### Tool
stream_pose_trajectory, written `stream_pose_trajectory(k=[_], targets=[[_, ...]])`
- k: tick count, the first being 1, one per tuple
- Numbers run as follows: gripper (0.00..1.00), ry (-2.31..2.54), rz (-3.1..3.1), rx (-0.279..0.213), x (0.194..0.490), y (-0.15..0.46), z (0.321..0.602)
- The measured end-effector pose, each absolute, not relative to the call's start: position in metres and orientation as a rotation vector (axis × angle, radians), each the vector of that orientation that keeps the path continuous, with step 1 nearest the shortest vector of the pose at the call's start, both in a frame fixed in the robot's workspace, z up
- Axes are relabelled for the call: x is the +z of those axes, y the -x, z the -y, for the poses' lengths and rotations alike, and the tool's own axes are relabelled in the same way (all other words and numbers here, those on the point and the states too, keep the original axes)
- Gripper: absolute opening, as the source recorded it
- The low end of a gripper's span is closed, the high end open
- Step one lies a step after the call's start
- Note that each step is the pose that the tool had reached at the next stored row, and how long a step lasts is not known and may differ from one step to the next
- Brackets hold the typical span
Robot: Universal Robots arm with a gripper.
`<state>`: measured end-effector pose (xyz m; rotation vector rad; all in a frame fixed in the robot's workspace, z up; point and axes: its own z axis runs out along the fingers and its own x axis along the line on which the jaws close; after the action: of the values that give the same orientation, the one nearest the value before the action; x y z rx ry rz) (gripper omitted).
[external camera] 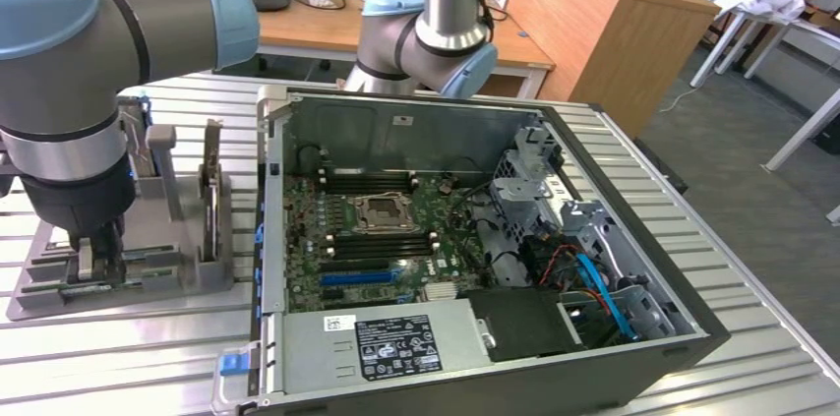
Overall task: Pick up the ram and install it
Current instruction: 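Pick up the ram and move it above insertion slot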
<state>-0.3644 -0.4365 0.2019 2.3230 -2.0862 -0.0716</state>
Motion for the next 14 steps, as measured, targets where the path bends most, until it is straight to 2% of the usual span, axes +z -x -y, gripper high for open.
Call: stream_pose_trajectory(k=[14], targets=[[0.12, -2.323, 2.086, -0.072, 0.2019, 0.3644, 0.4366]])
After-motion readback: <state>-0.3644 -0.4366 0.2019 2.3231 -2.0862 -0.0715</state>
